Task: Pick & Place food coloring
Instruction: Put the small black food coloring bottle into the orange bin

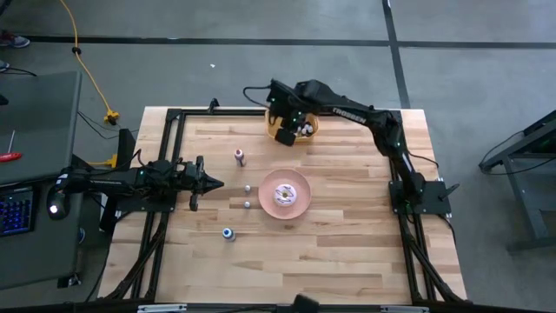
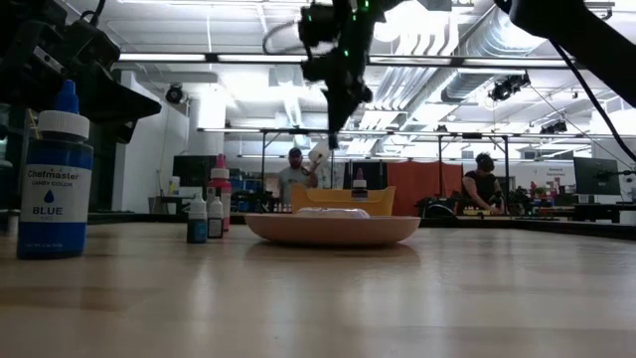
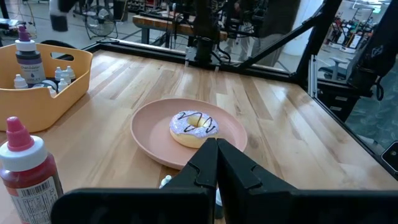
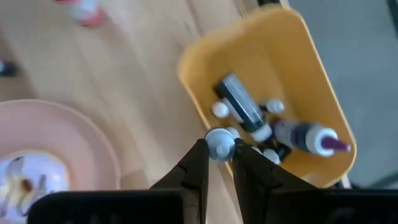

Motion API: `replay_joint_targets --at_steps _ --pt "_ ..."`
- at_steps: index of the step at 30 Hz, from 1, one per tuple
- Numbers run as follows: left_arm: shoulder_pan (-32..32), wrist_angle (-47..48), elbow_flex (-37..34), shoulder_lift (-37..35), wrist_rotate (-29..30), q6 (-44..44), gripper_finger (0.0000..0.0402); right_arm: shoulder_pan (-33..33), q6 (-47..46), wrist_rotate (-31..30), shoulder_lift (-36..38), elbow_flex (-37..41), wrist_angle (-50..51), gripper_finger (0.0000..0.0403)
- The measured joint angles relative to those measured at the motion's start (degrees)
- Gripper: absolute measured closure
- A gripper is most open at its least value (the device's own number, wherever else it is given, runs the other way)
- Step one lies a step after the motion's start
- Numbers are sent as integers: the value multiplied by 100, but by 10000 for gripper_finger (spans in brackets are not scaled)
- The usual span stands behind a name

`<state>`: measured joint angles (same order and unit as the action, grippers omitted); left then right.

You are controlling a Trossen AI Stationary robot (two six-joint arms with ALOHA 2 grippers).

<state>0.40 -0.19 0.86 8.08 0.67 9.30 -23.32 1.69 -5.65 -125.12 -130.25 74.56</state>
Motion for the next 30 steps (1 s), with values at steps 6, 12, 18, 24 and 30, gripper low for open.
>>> replay_joint_targets --at_steps 6,12,18,24,30 --pt "0 0 2 0 0 0 401 -388 -486 186 -4 713 -451 356" --pt "0 0 0 0 0 1 401 -603 -1081 449 -7 1328 -1176 351" --pt "0 -1 1 0 -2 0 401 -659 -1517 463 -7 1766 -1608 354" --pt "-1 0 2 0 -2 0 401 -668 -1812 427 -13 1872 -1788 348" --pt "-2 -2 0 0 -4 0 401 -668 -1820 293 -13 1872 -1781 352"
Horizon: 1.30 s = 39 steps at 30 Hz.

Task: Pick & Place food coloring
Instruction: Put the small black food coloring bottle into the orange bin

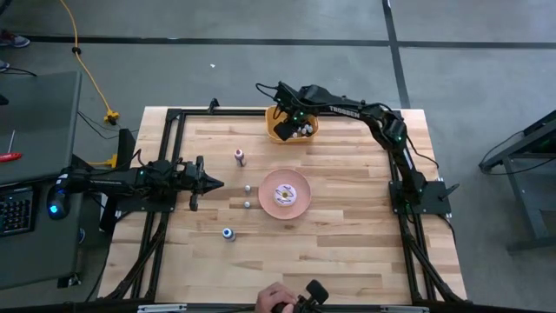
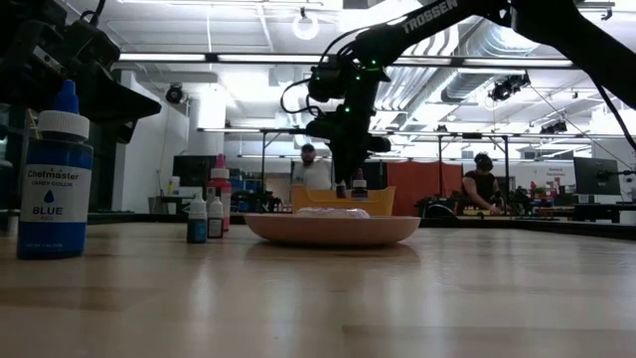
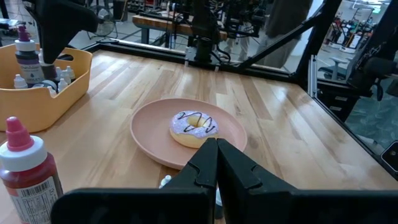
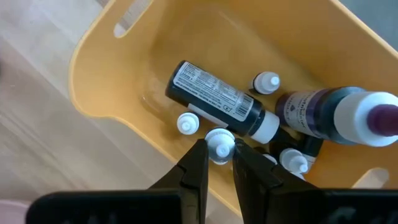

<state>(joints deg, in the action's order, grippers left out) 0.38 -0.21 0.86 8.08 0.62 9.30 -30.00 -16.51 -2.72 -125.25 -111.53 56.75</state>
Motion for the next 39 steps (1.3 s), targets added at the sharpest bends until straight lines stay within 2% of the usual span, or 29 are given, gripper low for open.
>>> replay_joint_targets --at_steps 16,28,39 --pt "2 0 2 0 -11 1 401 55 -20 -35 0 0 43 349" --pt "2 0 2 0 -9 0 401 158 -146 322 -11 766 -809 348" --pt "2 0 2 0 -7 1 401 166 -105 325 -11 824 -901 345"
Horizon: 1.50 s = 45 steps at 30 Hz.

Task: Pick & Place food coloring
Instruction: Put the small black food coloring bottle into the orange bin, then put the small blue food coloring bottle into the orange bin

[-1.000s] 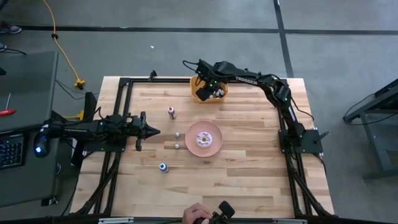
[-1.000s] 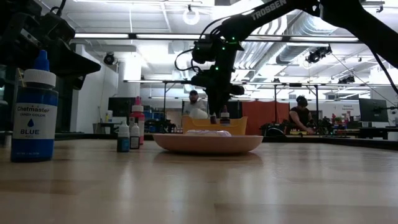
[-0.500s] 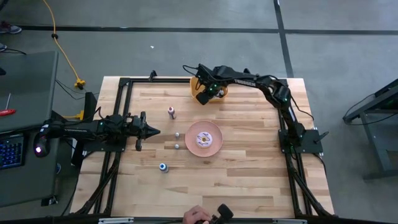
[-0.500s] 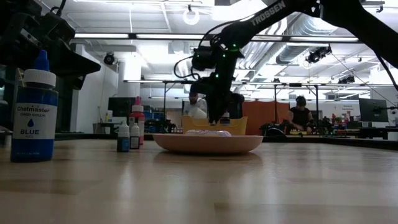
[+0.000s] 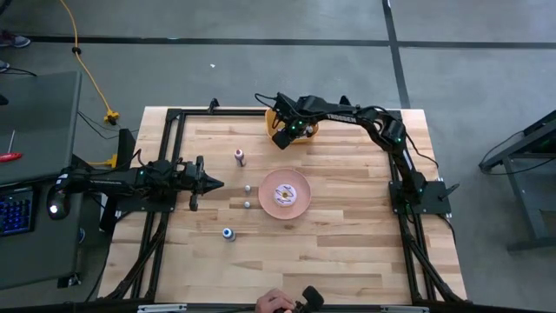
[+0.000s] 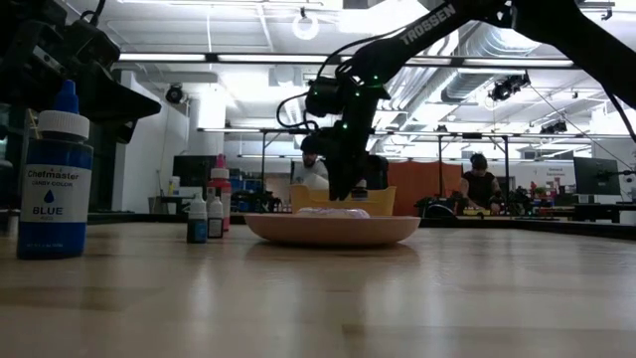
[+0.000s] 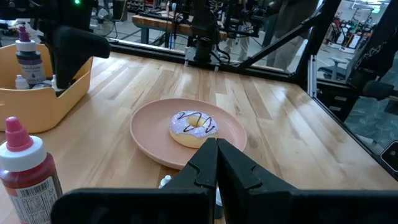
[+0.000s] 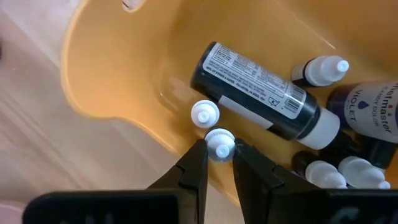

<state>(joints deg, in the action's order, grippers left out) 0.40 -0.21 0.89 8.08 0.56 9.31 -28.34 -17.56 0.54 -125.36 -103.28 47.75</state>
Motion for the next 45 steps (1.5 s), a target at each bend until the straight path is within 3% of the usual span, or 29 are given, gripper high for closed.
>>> replay_joint_targets --at_steps 20,30,45 --pt "-2 0 -2 0 2 1 401 -4 113 21 36 0 105 292" --pt "0 0 -2 -1 4 0 401 34 369 50 746 -4 132 279" --pt "-2 2 0 -1 5 1 401 792 2203 1724 1252 -276 -239 278"
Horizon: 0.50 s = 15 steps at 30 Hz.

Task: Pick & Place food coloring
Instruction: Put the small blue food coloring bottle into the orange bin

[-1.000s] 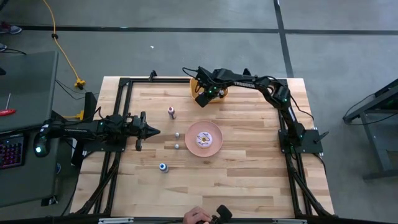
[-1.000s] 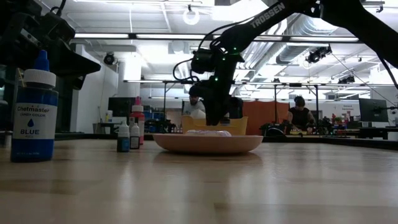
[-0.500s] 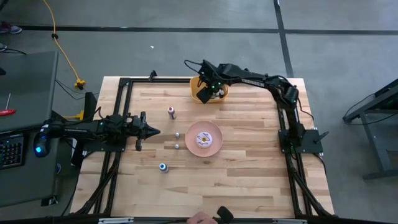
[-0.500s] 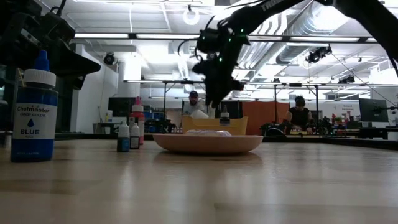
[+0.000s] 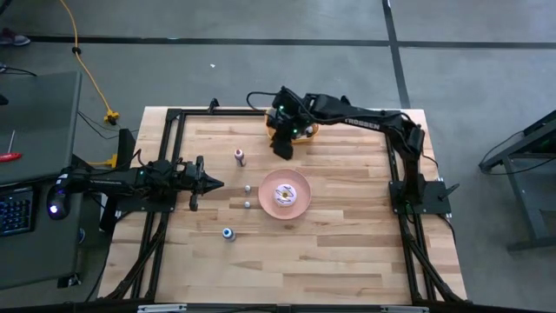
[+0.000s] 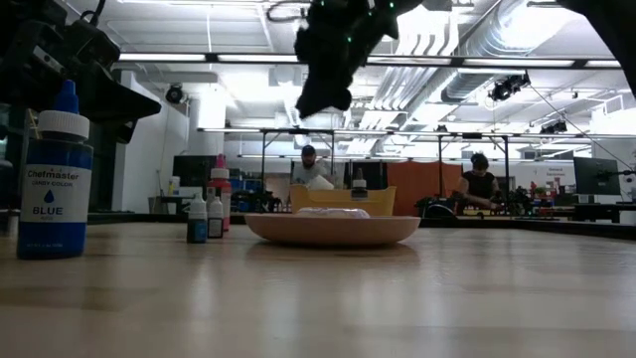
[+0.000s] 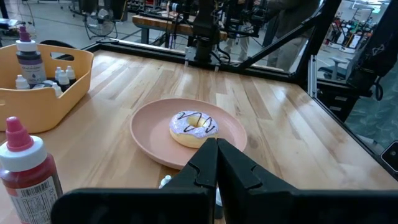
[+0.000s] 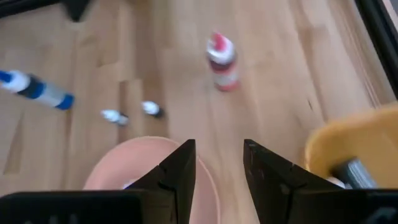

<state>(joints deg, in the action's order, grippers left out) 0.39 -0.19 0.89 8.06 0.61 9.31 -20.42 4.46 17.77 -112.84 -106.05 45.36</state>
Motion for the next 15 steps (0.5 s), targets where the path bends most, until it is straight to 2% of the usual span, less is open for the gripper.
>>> replay_joint_targets --at_steps 8,15 --pt "1 0 0 0 0 -1 401 549 593 -21 0 -242 238 279" --pt "0 0 0 0 1 1 401 966 596 -48 -7 -242 247 279"
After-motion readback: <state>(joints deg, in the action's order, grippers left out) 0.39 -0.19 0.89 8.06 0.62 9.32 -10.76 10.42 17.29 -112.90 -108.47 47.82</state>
